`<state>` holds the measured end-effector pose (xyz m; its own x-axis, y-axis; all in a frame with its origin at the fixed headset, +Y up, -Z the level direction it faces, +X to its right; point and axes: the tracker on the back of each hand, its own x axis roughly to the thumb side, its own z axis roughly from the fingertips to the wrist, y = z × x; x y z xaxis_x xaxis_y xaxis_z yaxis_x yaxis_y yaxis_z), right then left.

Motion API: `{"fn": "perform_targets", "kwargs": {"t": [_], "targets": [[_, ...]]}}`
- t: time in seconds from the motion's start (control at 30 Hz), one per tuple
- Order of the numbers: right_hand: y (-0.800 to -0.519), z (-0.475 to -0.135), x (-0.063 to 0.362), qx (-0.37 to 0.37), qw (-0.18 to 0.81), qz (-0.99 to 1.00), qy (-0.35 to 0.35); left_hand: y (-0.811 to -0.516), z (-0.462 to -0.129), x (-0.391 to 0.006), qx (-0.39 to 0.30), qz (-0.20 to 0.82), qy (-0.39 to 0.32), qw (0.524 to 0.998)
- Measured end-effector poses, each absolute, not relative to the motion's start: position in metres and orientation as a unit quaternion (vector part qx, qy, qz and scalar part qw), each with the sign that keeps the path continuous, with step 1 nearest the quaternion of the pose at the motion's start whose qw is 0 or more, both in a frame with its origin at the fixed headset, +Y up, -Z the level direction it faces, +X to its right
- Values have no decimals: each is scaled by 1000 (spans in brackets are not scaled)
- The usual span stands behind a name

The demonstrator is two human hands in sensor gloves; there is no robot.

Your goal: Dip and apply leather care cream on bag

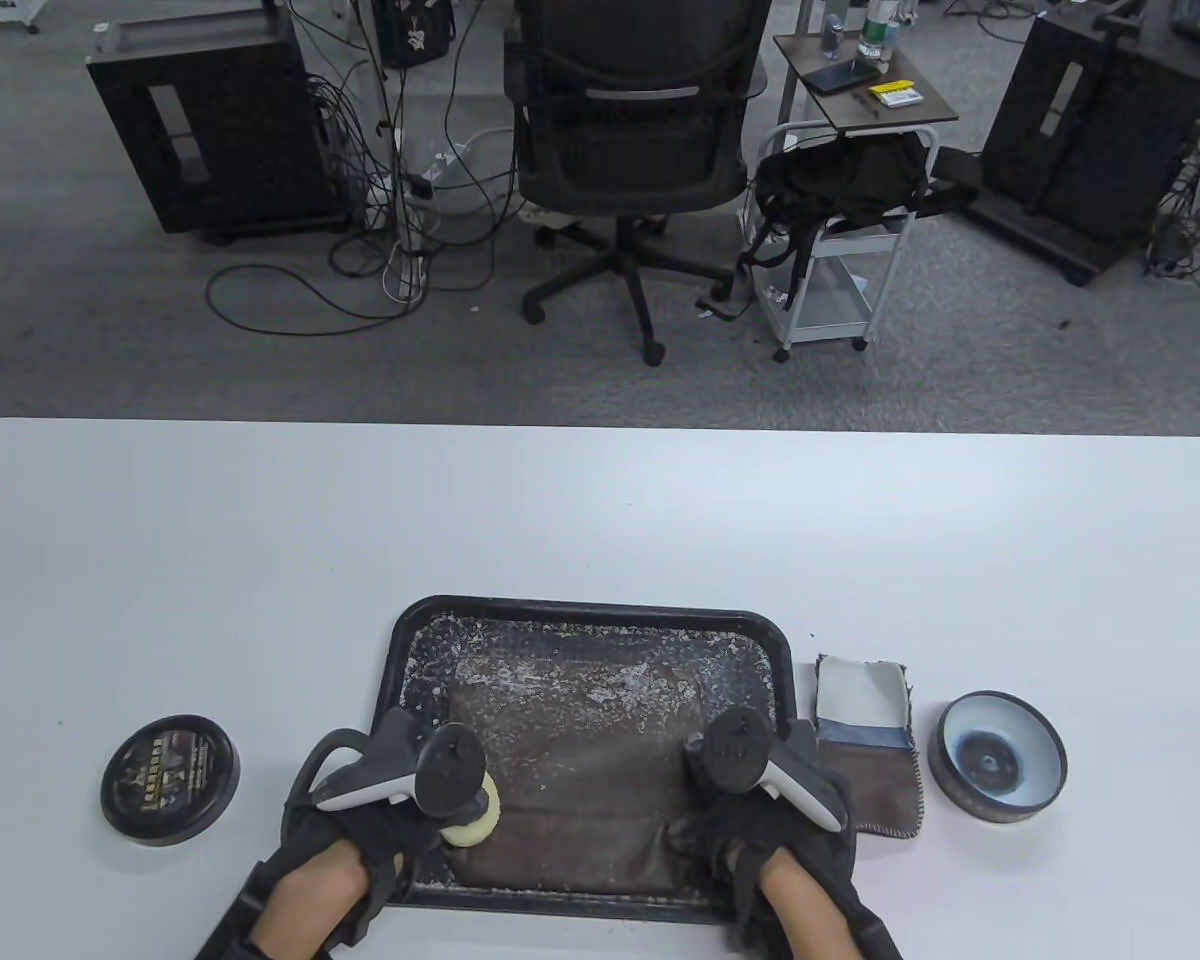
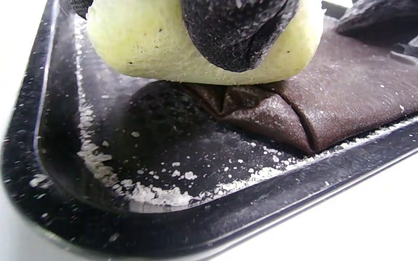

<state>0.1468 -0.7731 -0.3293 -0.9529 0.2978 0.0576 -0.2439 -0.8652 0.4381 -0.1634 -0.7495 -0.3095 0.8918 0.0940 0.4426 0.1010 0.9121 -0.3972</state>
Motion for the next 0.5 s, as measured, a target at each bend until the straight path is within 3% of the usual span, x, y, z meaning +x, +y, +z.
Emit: {"fn": "perform_targets", "kwargs": {"t": [0.5], "targets": [[-774,-331,147,75,136,962,223,-754,-297,-107,-134,-5,-314,940]]}}
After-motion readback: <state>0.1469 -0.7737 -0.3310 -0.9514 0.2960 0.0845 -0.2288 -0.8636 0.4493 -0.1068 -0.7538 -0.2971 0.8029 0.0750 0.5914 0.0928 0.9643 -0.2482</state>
